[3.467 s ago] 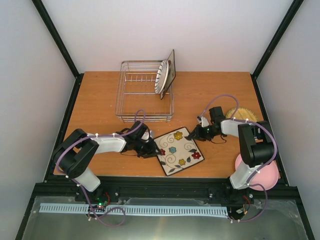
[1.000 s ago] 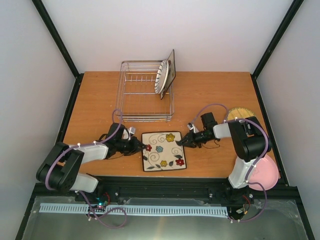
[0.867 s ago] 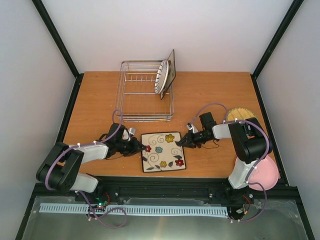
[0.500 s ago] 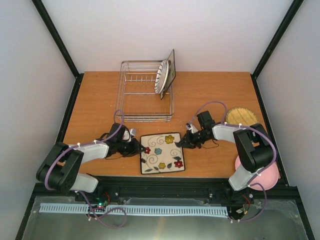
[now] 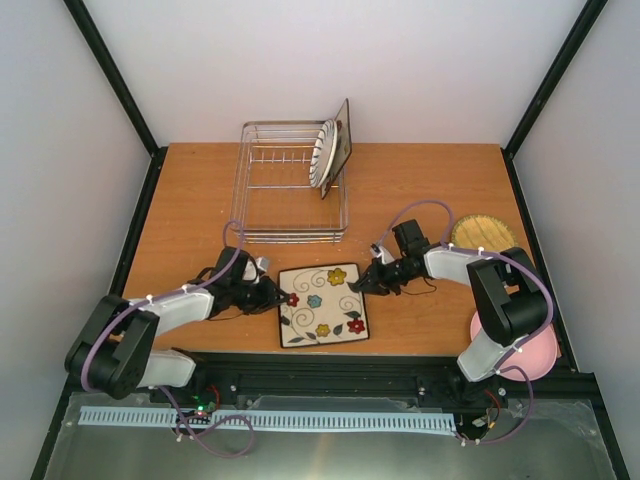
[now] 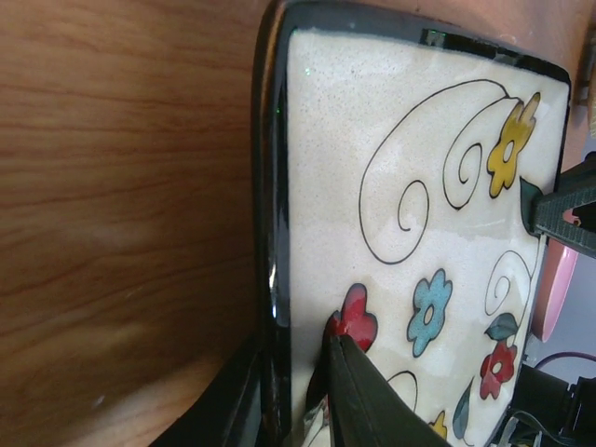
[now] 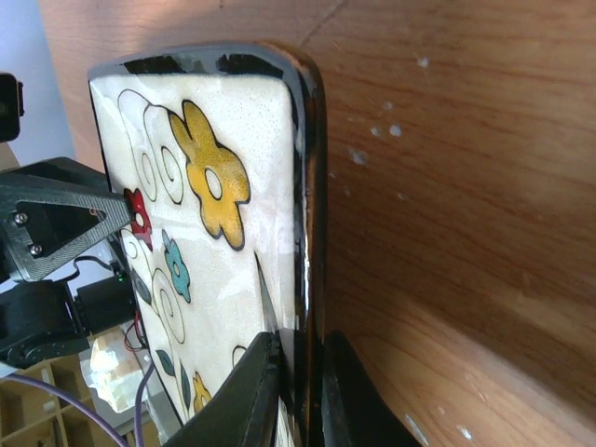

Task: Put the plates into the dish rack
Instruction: Pick up the plate at the center of the board.

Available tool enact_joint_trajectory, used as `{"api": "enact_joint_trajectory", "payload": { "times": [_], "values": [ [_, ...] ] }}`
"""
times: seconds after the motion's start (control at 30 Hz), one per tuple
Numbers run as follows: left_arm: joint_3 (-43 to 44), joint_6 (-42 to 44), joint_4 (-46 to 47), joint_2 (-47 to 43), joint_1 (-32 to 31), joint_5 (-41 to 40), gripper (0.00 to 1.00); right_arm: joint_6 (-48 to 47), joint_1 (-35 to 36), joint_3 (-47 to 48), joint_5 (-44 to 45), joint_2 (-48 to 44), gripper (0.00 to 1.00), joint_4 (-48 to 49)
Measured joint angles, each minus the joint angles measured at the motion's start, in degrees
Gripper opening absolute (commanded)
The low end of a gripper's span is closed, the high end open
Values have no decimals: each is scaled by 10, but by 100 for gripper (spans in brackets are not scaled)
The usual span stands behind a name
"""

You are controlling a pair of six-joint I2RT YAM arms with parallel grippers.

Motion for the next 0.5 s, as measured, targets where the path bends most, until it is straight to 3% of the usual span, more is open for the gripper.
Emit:
{"api": "enact_joint_trajectory", "payload": {
  "times": [0.5],
  "values": [
    [24,-13,-108,-119,11,-28,1,13,2,0,-39,-4,5,47]
  ]
}}
